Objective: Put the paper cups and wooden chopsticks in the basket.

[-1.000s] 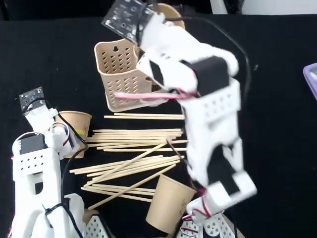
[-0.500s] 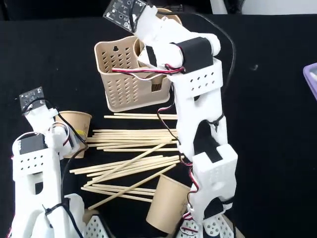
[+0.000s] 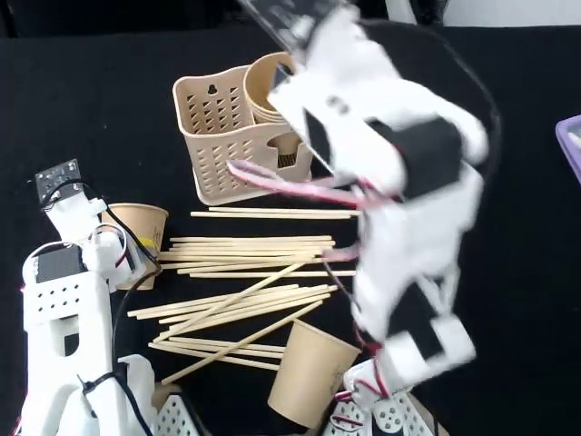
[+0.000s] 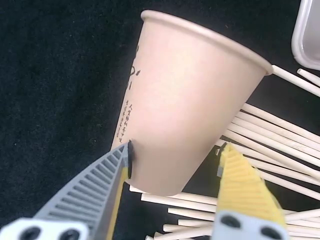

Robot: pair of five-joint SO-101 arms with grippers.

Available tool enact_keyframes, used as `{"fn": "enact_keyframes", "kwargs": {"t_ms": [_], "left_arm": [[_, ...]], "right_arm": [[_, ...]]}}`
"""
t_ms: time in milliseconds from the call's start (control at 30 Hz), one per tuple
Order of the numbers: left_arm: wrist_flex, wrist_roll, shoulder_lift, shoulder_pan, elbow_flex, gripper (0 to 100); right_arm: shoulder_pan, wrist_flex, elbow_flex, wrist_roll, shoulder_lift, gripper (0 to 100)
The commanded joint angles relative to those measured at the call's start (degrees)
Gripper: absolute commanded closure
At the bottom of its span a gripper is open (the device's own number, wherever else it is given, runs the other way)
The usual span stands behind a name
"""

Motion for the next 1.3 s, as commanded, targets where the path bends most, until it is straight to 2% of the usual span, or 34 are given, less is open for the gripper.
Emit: {"fn": "enact_keyframes", "kwargs": {"t_ms": [0, 267, 467, 933, 1100, 1167, 1267], "left_arm": [[0.5, 0.2, -1.1, 0.2, -0.2, 71], [0.3, 0.2, -1.1, 0.4, -0.2, 71], [0.2, 0.2, -1.1, 0.4, -0.2, 71], [0.2, 0.2, -1.1, 0.2, -0.2, 71], [0.2, 0.2, -1.1, 0.2, -0.2, 71], [0.2, 0.2, -1.1, 0.1, -0.2, 71], [0.1, 0.1, -1.1, 0.0, -0.2, 71]], "right_arm": [[-1.7, 1.9, 22.6, -1.2, -20.3, 76.1], [-7.2, 1.6, 76.4, -1.0, -54.1, 76.2], [-16.4, -0.4, 104.9, 3.8, -59.3, 76.1], [-17.8, 0.0, 104.5, 14.8, -42.4, 76.1], [-18.2, 1.1, 104.5, 21.5, -38.8, 77.4], [-18.3, 1.4, 104.8, 25.0, -38.4, 83.6], [-17.9, 1.4, 105.0, 27.5, -38.0, 99.5]]}}
